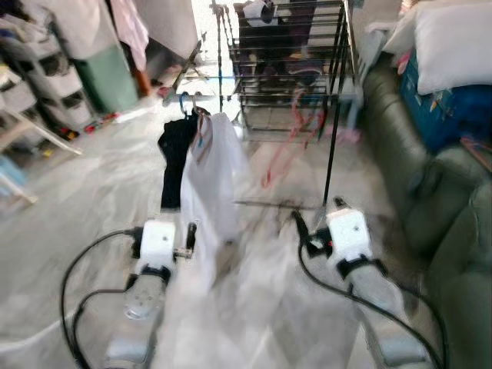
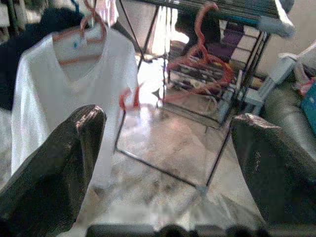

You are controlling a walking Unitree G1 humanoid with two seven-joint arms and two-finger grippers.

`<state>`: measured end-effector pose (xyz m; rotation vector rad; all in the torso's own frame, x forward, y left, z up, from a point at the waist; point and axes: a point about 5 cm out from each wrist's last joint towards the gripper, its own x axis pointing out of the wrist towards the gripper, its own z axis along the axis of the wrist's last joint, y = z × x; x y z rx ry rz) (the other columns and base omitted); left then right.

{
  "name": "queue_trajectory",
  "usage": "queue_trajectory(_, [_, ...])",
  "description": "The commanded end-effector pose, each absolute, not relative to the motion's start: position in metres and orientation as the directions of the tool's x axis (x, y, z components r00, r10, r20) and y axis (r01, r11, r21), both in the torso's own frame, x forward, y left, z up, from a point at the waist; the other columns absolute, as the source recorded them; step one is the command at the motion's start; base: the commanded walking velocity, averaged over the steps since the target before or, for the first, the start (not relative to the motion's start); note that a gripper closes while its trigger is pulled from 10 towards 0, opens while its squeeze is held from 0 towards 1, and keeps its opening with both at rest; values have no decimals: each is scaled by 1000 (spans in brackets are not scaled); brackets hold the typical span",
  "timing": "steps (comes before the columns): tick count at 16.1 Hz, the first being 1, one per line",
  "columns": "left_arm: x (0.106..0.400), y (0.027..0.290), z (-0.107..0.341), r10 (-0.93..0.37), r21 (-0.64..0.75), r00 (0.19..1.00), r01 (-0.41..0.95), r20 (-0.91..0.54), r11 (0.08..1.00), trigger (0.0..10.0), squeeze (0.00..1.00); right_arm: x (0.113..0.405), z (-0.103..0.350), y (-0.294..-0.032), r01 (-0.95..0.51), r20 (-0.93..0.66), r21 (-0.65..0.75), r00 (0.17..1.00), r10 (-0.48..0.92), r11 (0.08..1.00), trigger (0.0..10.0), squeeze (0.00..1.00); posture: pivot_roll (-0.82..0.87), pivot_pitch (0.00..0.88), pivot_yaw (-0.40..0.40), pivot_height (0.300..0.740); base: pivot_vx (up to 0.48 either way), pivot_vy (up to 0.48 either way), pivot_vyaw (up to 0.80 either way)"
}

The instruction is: Hang hanger

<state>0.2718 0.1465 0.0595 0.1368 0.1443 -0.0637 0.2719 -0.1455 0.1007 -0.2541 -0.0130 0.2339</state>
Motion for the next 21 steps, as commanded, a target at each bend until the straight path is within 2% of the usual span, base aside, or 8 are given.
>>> queue_trajectory(1, [274,150,62,-48,148,989,69,-138,987,10000,0,274,107,-141,-239,10,-245,969,249,940,10000,0,-169,0,92,740,-277,0,0])
queue_trajectory(5, [273,151,63,-48,138,990,66,-130,988,10000,0,274,106,-137,-255,9,-238,964,265,937,10000,0,-162,0,90,740,-253,0,609])
queue_trajectory(7, [273,152,61,-44,176,989,68,-138,982,10000,0,275,107,-134,-274,15,-244,958,286,930,10000,0,-159,0,93,740,0,0,694])
queue_trajectory(13, [279,149,59,-35,127,987,56,-158,990,10000,0,275,108,-126,-318,24,-252,942,335,914,10000,0,-151,0,100,740,0,0,800])
queue_trajectory(21, [278,154,56,18,127,984,5,-175,992,10000,0,273,107,-115,-410,19,-248,904,428,878,10000,0,-129,0,81,740,0,0,800])
